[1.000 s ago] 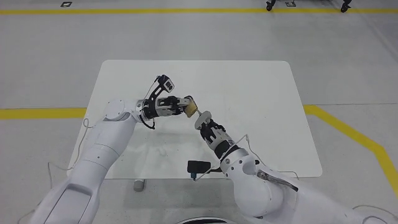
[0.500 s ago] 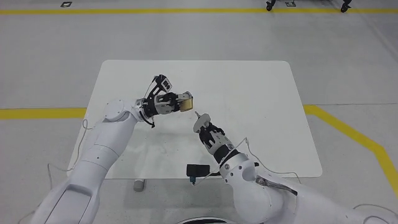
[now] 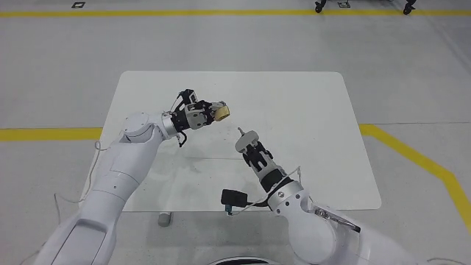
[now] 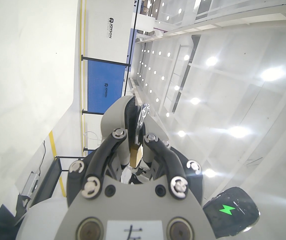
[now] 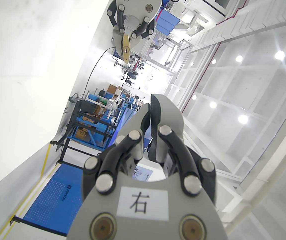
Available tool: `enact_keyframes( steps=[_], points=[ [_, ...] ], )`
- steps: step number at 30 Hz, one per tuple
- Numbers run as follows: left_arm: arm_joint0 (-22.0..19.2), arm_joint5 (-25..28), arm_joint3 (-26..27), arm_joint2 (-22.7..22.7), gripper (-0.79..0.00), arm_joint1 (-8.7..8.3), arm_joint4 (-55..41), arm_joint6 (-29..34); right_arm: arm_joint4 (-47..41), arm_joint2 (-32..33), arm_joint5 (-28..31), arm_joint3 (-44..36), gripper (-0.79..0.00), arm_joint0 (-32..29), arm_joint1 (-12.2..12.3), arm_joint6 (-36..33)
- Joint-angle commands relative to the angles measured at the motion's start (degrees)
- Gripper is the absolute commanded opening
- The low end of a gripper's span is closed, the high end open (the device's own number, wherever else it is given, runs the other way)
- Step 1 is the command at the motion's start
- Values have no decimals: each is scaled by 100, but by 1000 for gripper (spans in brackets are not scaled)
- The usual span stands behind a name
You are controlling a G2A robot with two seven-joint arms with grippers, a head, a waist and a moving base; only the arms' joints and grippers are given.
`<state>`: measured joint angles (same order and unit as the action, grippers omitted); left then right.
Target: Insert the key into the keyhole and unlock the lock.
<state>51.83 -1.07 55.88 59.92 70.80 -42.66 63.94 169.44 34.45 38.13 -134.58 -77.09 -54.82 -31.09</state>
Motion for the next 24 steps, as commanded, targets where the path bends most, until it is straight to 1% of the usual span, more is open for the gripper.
enact_keyframes(
  steps=[1, 2, 6, 9, 13, 19, 24],
  points=[
    [0, -1, 0, 0, -785, 0, 0, -1, -1, 1, 0, 0, -785, 0, 0, 0],
    [58, -9, 59, -3, -785, 3, -18, -75, -1, 1, 0, 0, -785, 0, 0, 0],
    [207, -285, 255, -109, -785, 20, 84, -356, -323, 104, -30, 259, -785, -11, -31, 493],
    [304, -522, 481, -190, -785, 42, 79, -552, -378, 60, 7, 405, -785, 33, -85, 701],
    [424, -717, 880, -198, -785, 19, 309, -849, -440, 27, -9, 568, -785, 52, -186, 612],
    [706, -825, 1484, -6, -785, -62, 545, -1196, -754, 140, -37, 727, -785, 52, -341, 323],
    [865, -894, 1734, 149, -785, -114, 609, -1283, -901, 147, 34, 827, -785, 117, -475, 163]
  ],
)
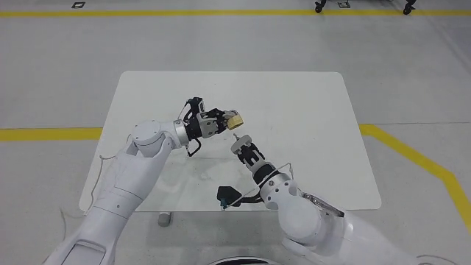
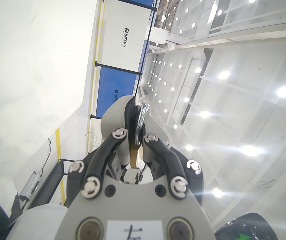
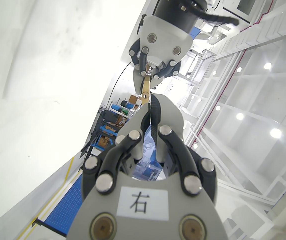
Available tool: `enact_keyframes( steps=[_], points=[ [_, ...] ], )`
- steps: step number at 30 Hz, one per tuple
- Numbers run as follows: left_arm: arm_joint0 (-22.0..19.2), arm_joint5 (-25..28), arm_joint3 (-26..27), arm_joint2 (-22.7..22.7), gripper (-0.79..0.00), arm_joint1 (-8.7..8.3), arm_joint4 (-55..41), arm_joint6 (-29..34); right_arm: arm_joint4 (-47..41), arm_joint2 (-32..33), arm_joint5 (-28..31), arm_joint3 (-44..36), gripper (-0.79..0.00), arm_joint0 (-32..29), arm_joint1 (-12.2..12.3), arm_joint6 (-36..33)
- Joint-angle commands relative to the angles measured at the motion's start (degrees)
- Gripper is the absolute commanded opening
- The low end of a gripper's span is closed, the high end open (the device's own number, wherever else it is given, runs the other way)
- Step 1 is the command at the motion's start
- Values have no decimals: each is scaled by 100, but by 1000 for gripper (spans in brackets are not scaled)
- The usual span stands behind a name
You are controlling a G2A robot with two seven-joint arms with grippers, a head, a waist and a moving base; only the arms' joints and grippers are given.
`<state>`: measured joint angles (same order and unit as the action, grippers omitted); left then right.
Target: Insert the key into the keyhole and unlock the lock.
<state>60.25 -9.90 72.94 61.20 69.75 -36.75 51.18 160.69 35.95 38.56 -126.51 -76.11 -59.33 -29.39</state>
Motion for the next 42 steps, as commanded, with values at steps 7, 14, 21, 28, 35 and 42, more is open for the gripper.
enact_keyframes(
  steps=[7, 14, 21, 28, 35, 42],
  points=[
    [132, -3, 173, 116, -785, -42, 77, -25, -209, 30, -33, 156, -785, 109, -190, -111],
    [164, 1, 222, 191, -785, -64, 82, 7, -272, 100, 66, 307, -785, 130, -319, -280],
    [224, 12, 290, 158, -785, -73, 168, 55, -222, 169, -9, 288, -785, 24, -377, -178],
    [253, 12, 344, 167, -785, -83, 195, 67, -187, 211, 9, 374, -785, -7, -454, -124],
    [345, 49, 506, 203, -785, -106, 308, -17, -87, 263, 91, 349, -785, -89, -513, -157],
    [396, 43, 603, 203, -785, -120, 387, -41, -75, 293, 177, 405, -785, -87, -587, -69]
  ],
)
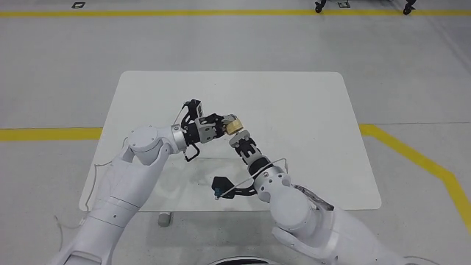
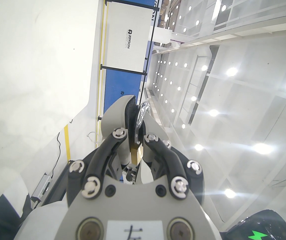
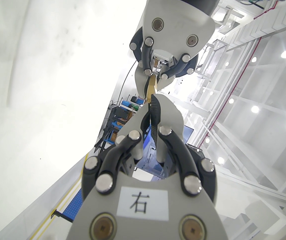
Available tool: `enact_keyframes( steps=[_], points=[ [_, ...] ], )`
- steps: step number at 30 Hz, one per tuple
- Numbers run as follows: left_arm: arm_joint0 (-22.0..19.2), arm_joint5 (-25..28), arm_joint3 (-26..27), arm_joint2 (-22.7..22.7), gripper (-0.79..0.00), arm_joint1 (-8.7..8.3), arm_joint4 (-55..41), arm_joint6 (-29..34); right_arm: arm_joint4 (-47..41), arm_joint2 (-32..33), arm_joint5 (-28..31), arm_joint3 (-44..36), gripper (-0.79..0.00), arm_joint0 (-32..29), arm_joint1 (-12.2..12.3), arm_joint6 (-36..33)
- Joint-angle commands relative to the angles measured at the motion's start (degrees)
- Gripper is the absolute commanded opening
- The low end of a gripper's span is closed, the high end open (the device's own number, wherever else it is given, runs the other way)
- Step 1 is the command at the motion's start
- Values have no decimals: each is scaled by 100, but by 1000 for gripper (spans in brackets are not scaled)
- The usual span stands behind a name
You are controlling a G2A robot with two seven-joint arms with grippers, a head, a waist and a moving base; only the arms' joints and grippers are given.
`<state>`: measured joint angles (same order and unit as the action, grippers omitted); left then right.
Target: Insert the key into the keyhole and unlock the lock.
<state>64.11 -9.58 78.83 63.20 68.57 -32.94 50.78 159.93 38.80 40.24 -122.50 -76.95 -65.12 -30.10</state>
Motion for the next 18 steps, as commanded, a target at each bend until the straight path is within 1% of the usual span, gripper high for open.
enact_keyframes(
  steps=[1, 9, 10, 11, 12, 13, 16, 18],
  points=[
    [19, 20, 34, 7, -785, -5, 16, 5, -1, 18, 17, 8, -785, -5, -18, 10],
    [65, 50, 160, -2, -785, -22, 156, -18, -18, 126, 80, -12, -785, -56, -79, 82],
    [71, 52, 171, -6, -785, -23, 163, -23, -6, 135, 86, -14, -773, -64, -85, 92],
    [74, 45, 177, -9, -785, -24, 169, -24, 5, 144, 93, -19, -717, -71, -91, 101],
    [75, 39, 183, -8, -785, -25, 170, -25, 13, 157, 92, -26, -693, -82, -97, 107],
    [75, 43, 189, -8, -785, -26, 176, -22, 18, 168, 97, -31, -683, -94, -102, 117],
    [73, 38, 181, 12, -785, -31, 162, -19, 41, 203, 107, -44, -616, -125, -118, 145],
    [74, 41, 182, 22, -785, -35, 157, -9, 64, 222, 111, -48, -613, -145, -127, 164]
  ],
)
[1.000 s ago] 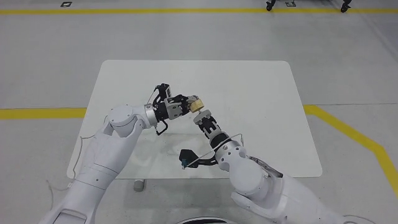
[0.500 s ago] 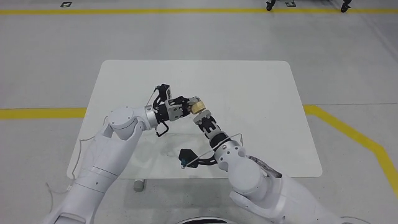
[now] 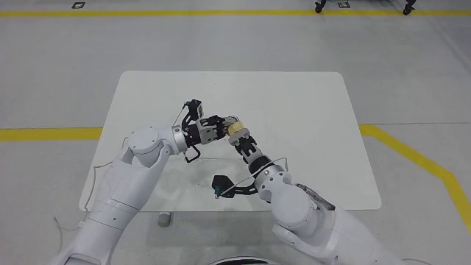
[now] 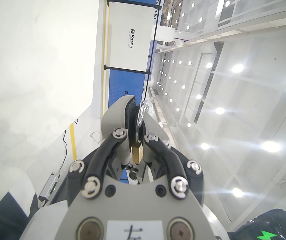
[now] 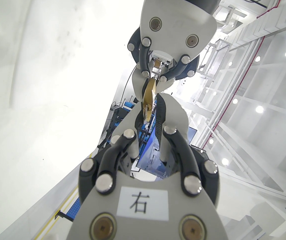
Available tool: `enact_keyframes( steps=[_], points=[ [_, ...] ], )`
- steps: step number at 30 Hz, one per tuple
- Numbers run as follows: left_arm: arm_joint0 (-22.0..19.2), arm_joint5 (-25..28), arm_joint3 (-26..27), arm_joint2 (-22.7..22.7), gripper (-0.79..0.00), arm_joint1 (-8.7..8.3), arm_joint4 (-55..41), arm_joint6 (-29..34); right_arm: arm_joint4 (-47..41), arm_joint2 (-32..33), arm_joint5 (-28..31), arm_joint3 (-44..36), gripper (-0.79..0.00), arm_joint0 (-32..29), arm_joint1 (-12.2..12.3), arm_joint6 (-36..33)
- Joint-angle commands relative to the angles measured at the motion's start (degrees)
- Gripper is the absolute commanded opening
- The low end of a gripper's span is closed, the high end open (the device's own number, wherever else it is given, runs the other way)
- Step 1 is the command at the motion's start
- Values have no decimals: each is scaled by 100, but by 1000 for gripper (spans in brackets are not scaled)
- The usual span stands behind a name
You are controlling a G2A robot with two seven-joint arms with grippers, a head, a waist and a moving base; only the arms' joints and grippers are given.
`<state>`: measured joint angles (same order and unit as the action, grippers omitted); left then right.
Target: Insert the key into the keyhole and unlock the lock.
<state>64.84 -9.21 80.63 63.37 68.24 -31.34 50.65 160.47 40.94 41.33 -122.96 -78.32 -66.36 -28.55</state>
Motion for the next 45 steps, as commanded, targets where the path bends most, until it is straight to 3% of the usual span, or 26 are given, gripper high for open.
enact_keyframes(
  steps=[1, 11, 19, 27, 28, 29, 30, 40, 41, 44, 45],
  points=[
    [6, 5, 12, 10, -785, -3, -6, 0, 24, 19, 7, -8, -610, -20, -8, 20],
    [56, 35, 67, 89, -785, -26, -24, -20, 63, 182, -191, -151, -523, -235, -14, 311],
    [87, 415, 28, 154, -785, -31, 3, -100, -507, 940, -1122, -168, -551, -724, 142, 1512],
    [79, 1405, -242, 120, -785, 36, -285, -94, -1293, 1855, -2313, 22, -585, -1353, 313, 3039],
    [66, 1545, -292, 123, -785, 47, -327, -110, -1309, 1883, -2335, 24, -551, -1374, 319, 3088],
    [49, 1746, -339, 145, -785, 55, -320, -178, -1309, 1883, -2335, 24, -332, -1374, 319, 3088],
    [44, 1828, -355, 151, -785, 56, -285, -214, -1309, 1883, -2335, 24, 0, -1374, 319, 3088],
    [99, 1996, -286, 150, -785, 82, -341, -478, -1279, 1866, -2504, 110, 0, -1344, 297, 2891],
    [116, 2211, -277, 147, -785, 94, -276, -622, -1600, 1814, -2391, 207, -299, -1262, 287, 3236],
    [153, 2826, -339, 72, -785, 139, -55, -932, -2449, 2085, -2272, 686, -690, -888, 271, 3844],
    [139, 3025, -393, 49, -785, 148, 135, -1053, -2680, 2167, -2226, 829, -785, -789, 269, 4011]
  ],
)
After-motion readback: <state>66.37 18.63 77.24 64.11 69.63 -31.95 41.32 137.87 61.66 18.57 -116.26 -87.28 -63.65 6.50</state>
